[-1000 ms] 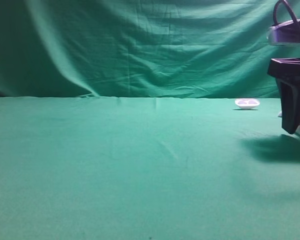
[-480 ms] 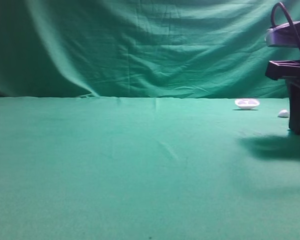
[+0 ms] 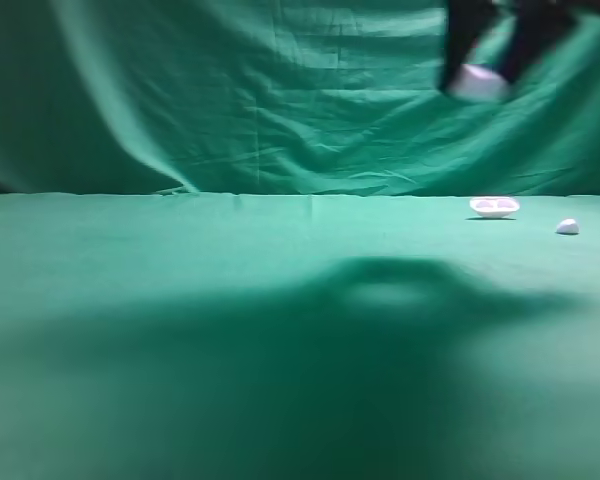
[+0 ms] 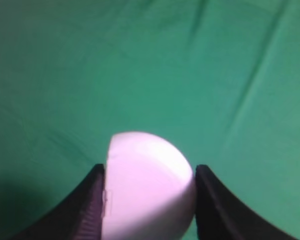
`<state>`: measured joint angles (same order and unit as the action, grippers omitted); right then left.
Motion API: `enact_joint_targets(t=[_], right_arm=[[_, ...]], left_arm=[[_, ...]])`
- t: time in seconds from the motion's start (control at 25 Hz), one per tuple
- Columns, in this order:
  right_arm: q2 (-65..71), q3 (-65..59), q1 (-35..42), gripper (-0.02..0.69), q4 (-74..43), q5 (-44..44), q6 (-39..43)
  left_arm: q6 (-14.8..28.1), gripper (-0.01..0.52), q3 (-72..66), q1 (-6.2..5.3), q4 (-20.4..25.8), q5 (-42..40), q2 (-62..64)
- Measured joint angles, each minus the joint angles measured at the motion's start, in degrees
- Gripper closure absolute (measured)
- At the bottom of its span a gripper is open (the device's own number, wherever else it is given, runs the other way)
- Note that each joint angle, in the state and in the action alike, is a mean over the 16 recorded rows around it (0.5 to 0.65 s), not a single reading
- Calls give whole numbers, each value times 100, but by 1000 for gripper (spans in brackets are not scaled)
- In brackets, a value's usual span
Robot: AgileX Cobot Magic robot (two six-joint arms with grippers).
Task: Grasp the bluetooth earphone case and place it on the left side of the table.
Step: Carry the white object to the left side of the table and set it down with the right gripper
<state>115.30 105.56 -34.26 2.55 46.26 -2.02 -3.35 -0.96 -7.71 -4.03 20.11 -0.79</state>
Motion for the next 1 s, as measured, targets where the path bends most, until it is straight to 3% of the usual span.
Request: enact_joint_targets(t=[0.4,0.8,1.0], right_arm=[[1800,1658,-1178,337,99,-111,-143],[2493,1841,-1549,330,339,-500,-277],[2597,1844,-1554,269,423,-543,-343]], left_arm=[[0,514,0,0,0,0,0],[0,514,0,0,0,0,0],[0,514,0,0,0,0,0]])
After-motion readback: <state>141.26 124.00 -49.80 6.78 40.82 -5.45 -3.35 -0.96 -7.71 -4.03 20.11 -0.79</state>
